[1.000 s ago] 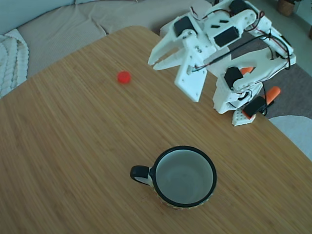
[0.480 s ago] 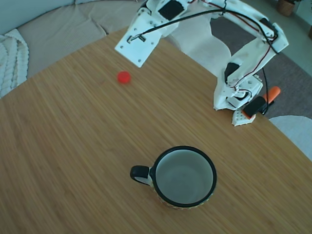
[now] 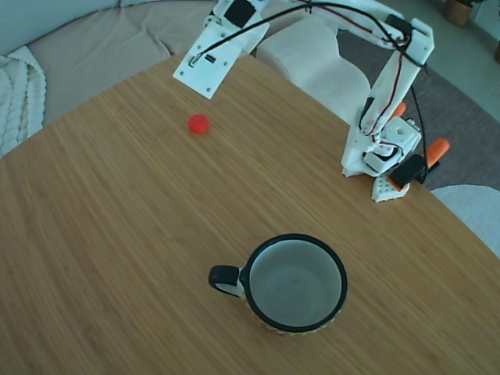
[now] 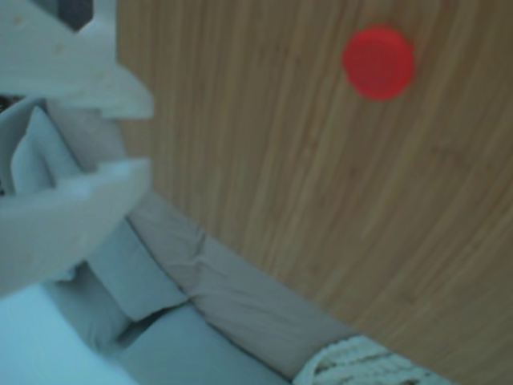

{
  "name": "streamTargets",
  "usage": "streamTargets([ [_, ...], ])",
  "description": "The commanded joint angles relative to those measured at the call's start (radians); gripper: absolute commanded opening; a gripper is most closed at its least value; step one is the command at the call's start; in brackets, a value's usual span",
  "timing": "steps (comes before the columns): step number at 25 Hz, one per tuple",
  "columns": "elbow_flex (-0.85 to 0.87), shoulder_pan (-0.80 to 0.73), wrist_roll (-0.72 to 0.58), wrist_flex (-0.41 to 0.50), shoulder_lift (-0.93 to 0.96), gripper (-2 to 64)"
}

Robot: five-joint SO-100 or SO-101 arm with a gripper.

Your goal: Grasp a red cap and put it in the cup.

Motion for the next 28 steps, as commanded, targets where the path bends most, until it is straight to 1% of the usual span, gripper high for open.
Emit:
streamTargets([
  [1, -0.051, 0.006, -0.031, 0.003, -0.021, 2.5],
  [3, -0.060, 0.008, -0.066, 0.046, -0.044, 3.8],
  [4, -0.063, 0.008, -0.081, 0.067, -0.048, 6.6],
  [6, -0.064, 0.008, -0.098, 0.110, -0.057, 16.1],
  [11, -0.061, 0.034, -0.101, 0.206, -0.084, 45.6],
  [13, -0.064, 0.040, -0.101, 0.236, -0.101, 53.5],
  [14, -0.066, 0.041, -0.101, 0.250, -0.109, 55.6],
  [15, -0.066, 0.043, -0.101, 0.261, -0.117, 56.8],
  [21, -0.080, 0.057, -0.101, 0.265, -0.173, 57.0],
  [26, -0.184, 0.063, -0.101, 0.273, -0.233, 57.0],
  [28, -0.222, 0.041, -0.101, 0.307, -0.236, 56.9],
])
